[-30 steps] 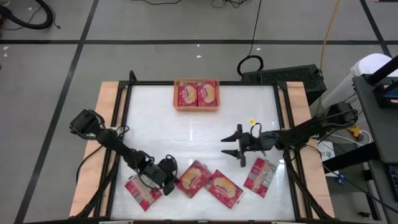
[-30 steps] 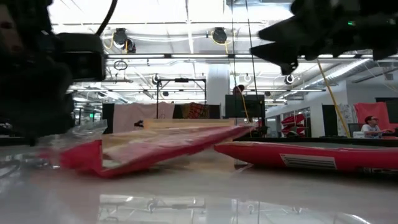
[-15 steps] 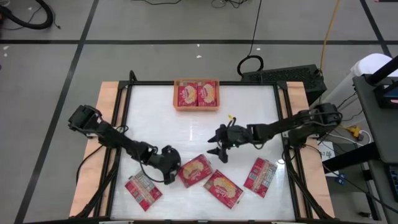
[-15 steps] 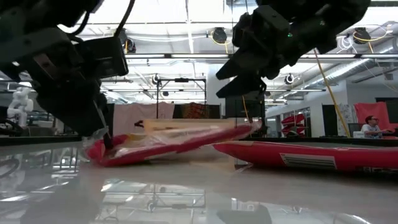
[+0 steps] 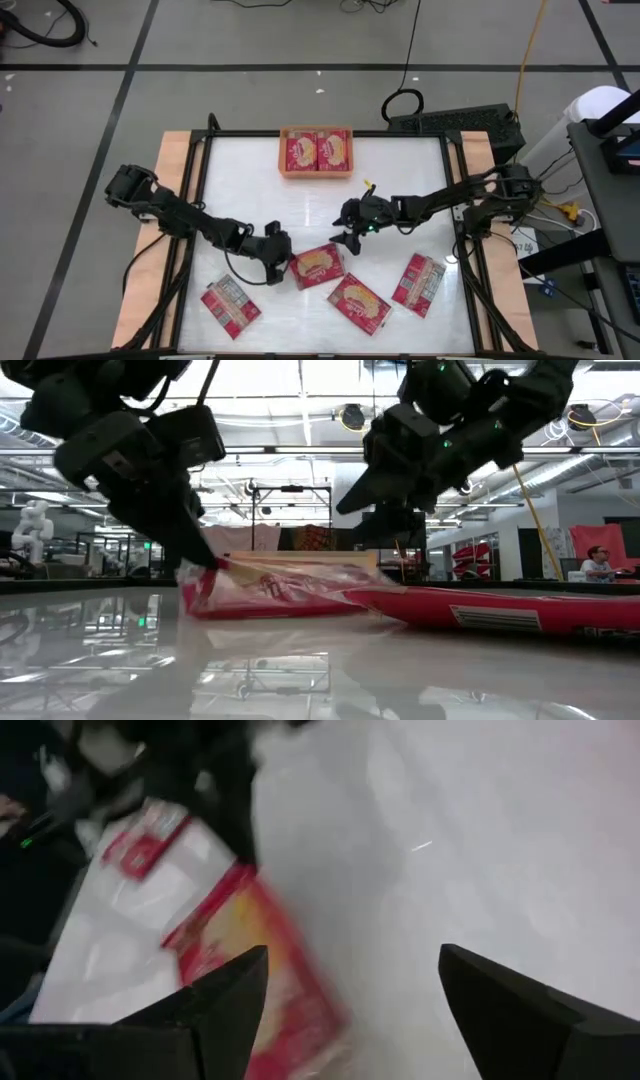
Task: Sort popcorn bags into baskets
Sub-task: Put the red popcorn bag into the orange bin
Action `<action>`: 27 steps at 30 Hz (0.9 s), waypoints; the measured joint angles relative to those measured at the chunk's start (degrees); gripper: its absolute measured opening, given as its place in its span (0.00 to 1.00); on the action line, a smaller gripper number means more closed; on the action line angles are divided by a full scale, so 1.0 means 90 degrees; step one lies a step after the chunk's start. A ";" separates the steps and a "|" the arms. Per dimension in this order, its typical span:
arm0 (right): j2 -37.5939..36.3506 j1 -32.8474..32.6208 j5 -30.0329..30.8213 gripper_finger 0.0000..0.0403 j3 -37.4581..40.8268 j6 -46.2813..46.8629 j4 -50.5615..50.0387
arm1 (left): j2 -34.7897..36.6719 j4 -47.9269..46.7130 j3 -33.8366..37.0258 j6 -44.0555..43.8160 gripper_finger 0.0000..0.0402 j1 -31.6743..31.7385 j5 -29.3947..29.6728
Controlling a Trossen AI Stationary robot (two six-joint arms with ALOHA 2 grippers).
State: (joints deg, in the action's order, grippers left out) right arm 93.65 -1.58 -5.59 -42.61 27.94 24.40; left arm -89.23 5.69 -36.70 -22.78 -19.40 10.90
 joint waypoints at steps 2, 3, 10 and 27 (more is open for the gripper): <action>0.0265 -0.0005 -0.0231 0.70 0.0002 0.0050 0.0290 | 0.0118 0.0060 0.0001 0.0287 0.00 0.0070 0.0028; 0.0369 0.0006 -0.0308 0.70 0.0002 0.0095 0.0411 | 0.0168 0.0061 0.0001 0.0412 0.00 0.0101 0.0033; 0.0988 0.0094 -0.1120 0.69 0.0002 -0.0079 0.1005 | 0.0342 0.0070 0.0001 0.1011 0.00 0.0286 0.0067; 0.0553 0.0422 -0.1400 0.03 -0.0114 -0.1142 0.0468 | 0.0946 -0.0216 -0.0006 0.1028 0.07 0.0649 0.1535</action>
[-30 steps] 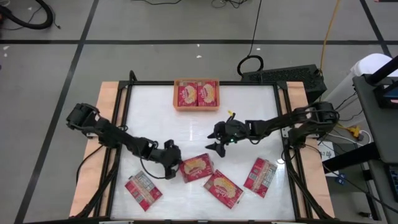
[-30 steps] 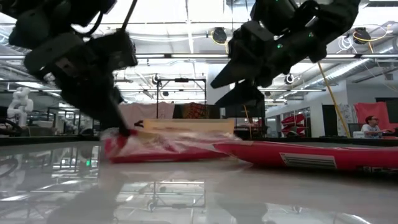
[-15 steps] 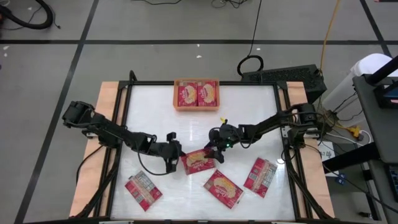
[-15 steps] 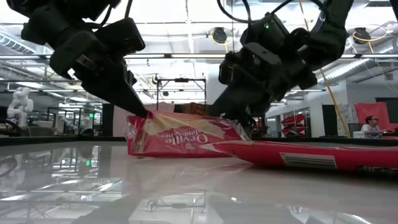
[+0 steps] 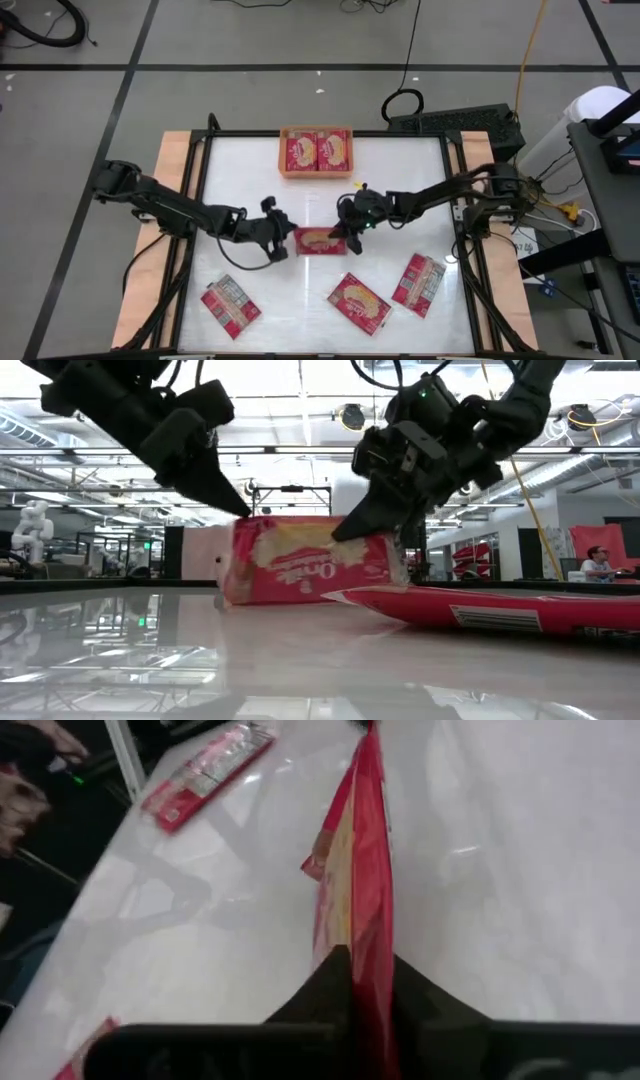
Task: Sort popcorn bags into baskets
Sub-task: Put the red popcorn bag into the orange bin
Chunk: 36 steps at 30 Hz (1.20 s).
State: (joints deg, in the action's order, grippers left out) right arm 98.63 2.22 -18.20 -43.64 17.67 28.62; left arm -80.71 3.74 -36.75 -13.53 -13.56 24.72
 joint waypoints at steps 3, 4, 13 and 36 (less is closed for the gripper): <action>-0.0420 0.0145 -0.0002 0.06 0.0000 -0.0298 -0.0617 | 0.0372 -0.0251 0.0000 -0.0314 0.14 0.0010 0.0476; -0.0584 0.0190 -0.0002 0.07 0.0000 -0.0387 -0.0841 | 0.0479 -0.0242 0.0000 -0.0361 0.17 0.0010 0.0584; -0.2341 0.0617 0.0094 0.02 0.0002 -0.0876 -0.1709 | 0.0687 -0.0248 0.0024 -0.0981 0.36 -0.0079 0.0951; -0.3392 0.0500 0.2433 0.03 0.2081 -0.1208 0.3783 | -0.1127 0.5748 0.0021 0.0482 0.53 0.0636 -0.0395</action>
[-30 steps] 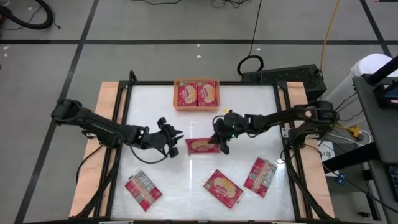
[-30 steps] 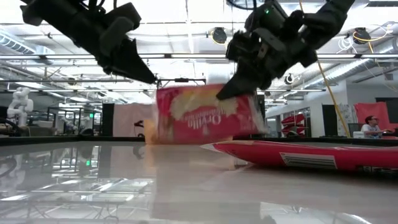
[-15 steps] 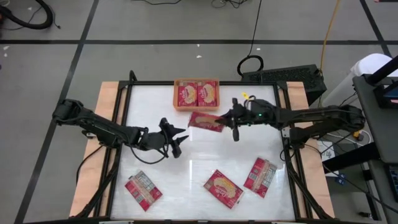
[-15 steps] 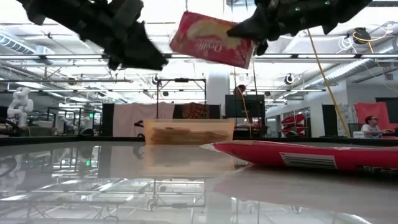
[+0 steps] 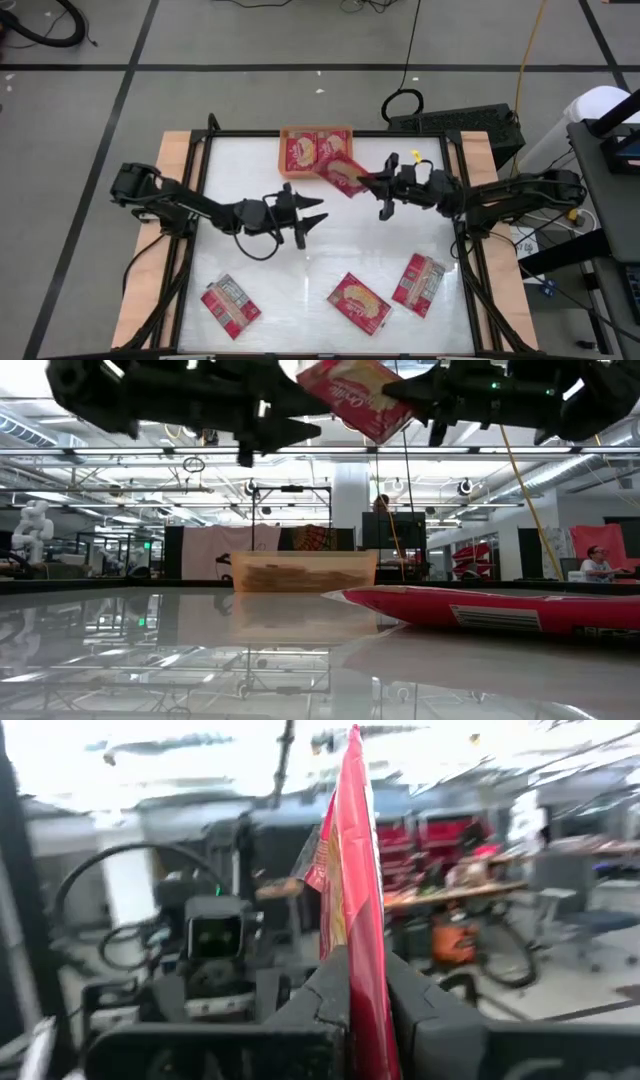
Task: Sort popcorn bags into baskets
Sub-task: Put the red popcorn bag into the orange bin
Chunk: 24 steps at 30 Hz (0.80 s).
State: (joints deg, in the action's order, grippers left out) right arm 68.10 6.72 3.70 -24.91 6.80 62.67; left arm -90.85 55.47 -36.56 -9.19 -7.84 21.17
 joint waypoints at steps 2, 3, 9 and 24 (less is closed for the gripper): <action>0.0001 -0.0083 0.0255 0.03 0.0080 -0.0014 0.0270 | -0.0156 0.0444 -0.0002 0.0051 0.61 0.0111 -0.0149; 0.0026 -0.0123 0.0292 0.03 0.0083 -0.0021 0.0368 | -0.0231 0.0660 -0.0010 0.0057 0.65 0.0166 -0.0174; 0.0517 -0.0370 0.0435 0.03 0.0071 -0.0161 0.1355 | -0.0441 0.1404 -0.0174 0.0174 0.84 0.0459 -0.0325; 0.1918 -0.0693 0.0246 0.03 -0.0383 -0.0256 0.2998 | -0.0454 0.1424 -0.0791 0.0513 0.64 0.0671 -0.1081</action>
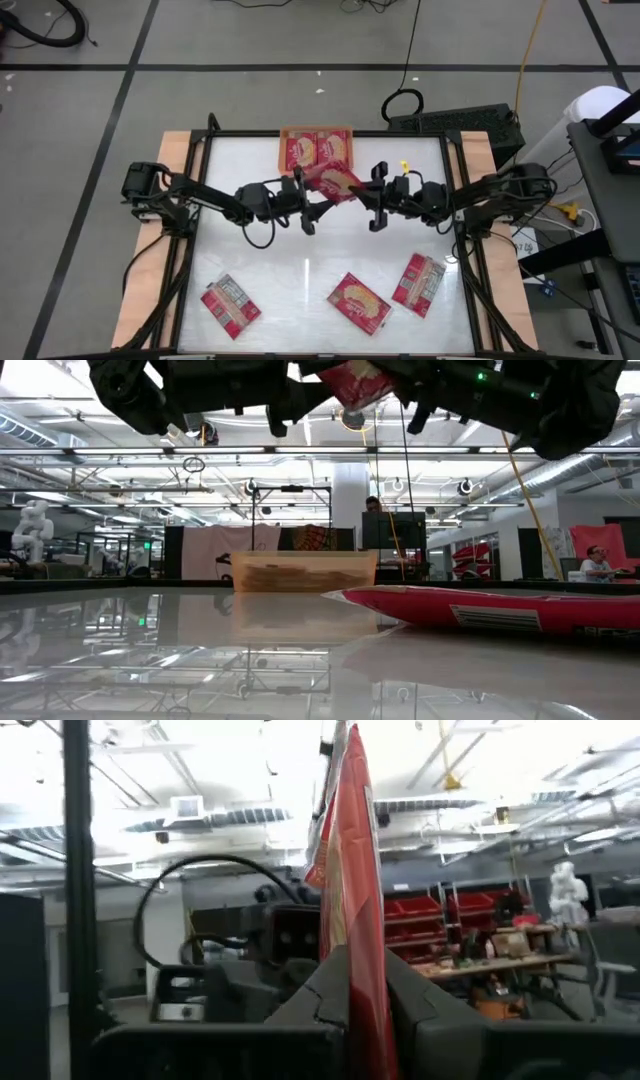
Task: Sort popcorn bags into baskets
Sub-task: Put the red popcorn bag into the orange bin
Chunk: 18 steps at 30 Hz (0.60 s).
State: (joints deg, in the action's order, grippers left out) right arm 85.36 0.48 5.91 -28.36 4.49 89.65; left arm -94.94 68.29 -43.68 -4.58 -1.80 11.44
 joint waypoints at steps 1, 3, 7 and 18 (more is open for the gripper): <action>0.0003 -0.0026 -0.0010 0.03 -0.0050 -0.0060 0.0009 | 0.0000 0.0000 0.0000 0.0000 0.60 0.0002 -0.0007; -0.0014 -0.0063 -0.0016 0.03 -0.0099 -0.0174 0.0031 | 0.0000 0.0028 0.0000 -0.0003 0.52 0.0002 -0.0007; -0.0007 -0.0071 0.0000 0.03 -0.0146 -0.0354 0.0019 | 0.0000 0.0224 0.0000 -0.0007 0.36 0.0002 -0.0007; -0.0055 -0.0067 0.0031 0.06 -0.0155 -0.0415 -0.0013 | 0.0055 0.0249 0.0002 0.0031 0.05 0.0089 -0.0334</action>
State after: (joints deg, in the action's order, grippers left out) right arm 84.86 -0.12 6.19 -29.76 0.75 89.53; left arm -94.44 70.54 -43.66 -4.30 -1.00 8.43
